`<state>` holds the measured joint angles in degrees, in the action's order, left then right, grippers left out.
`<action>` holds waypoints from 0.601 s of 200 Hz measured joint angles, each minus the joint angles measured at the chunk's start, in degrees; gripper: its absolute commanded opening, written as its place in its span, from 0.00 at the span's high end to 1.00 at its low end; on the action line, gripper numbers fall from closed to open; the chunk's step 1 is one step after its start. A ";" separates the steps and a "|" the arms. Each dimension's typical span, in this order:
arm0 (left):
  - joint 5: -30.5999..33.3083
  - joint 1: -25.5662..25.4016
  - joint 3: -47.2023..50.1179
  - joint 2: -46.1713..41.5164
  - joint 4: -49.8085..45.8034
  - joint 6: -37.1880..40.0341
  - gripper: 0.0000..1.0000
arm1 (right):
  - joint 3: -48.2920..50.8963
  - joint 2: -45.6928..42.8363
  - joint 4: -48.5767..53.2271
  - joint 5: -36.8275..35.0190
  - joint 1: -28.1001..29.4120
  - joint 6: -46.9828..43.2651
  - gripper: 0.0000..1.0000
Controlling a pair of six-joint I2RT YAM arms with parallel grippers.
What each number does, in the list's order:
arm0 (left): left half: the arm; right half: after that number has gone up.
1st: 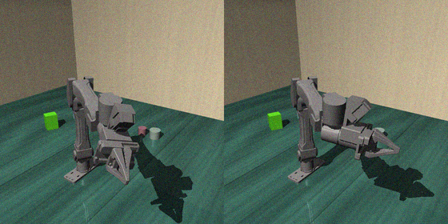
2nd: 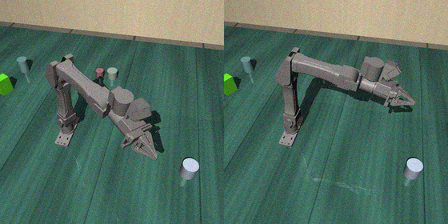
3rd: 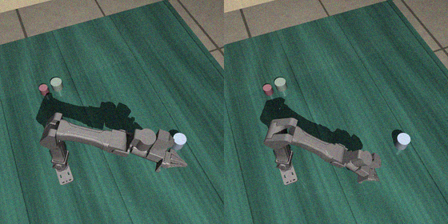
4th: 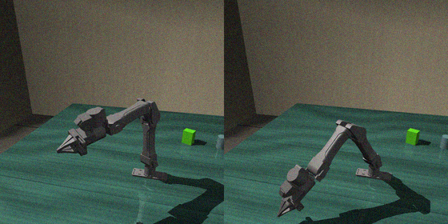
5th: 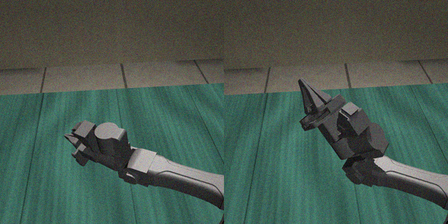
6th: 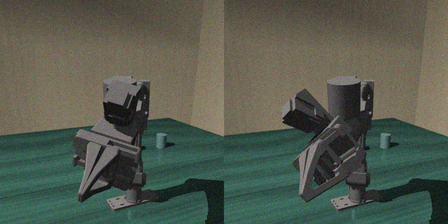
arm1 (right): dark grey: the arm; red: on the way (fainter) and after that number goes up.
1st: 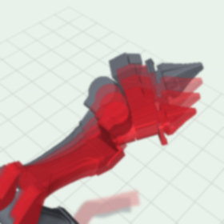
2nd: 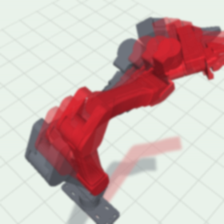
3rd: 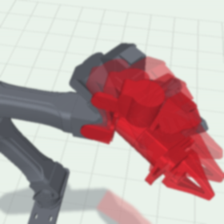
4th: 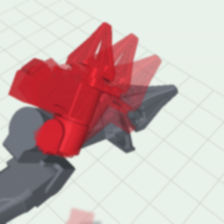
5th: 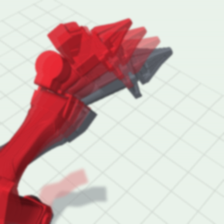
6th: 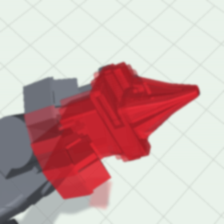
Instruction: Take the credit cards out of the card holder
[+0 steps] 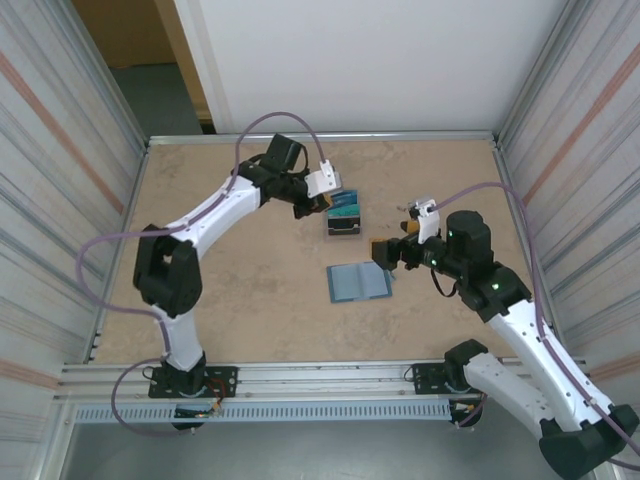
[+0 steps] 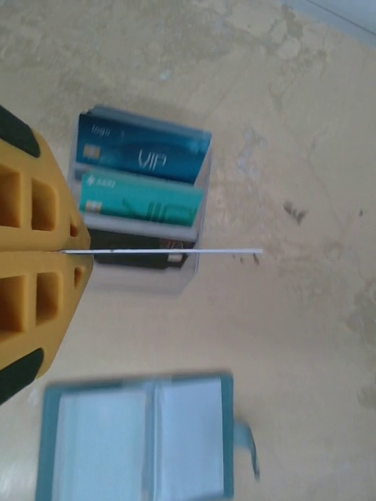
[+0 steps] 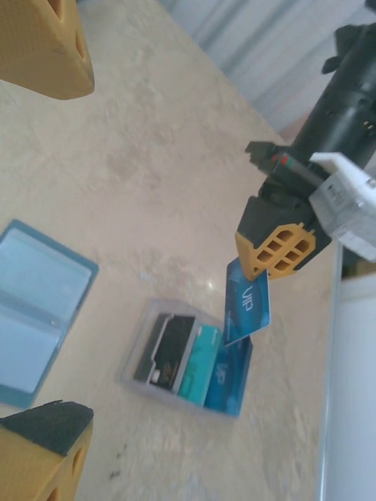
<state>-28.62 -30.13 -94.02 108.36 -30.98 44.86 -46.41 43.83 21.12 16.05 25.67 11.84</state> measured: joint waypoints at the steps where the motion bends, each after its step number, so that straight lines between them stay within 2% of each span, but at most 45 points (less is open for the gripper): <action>1: 0.00 0.04 -0.15 0.17 0.09 0.07 1.00 | 0.02 -0.04 0.02 -0.13 -0.02 0.02 0.01; 65: 0.70 0.94 -11.23 13.07 4.24 6.73 1.00 | 0.15 -0.92 0.39 -8.41 -0.33 5.66 0.01; 120: 0.66 2.14 -12.92 16.79 4.20 8.39 1.00 | 0.15 -0.94 1.29 -12.37 -0.33 8.22 0.01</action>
<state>-27.97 -27.99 -106.94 125.14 -26.79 53.25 -46.26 42.89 22.41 3.68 25.34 20.05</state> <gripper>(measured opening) 0.062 0.986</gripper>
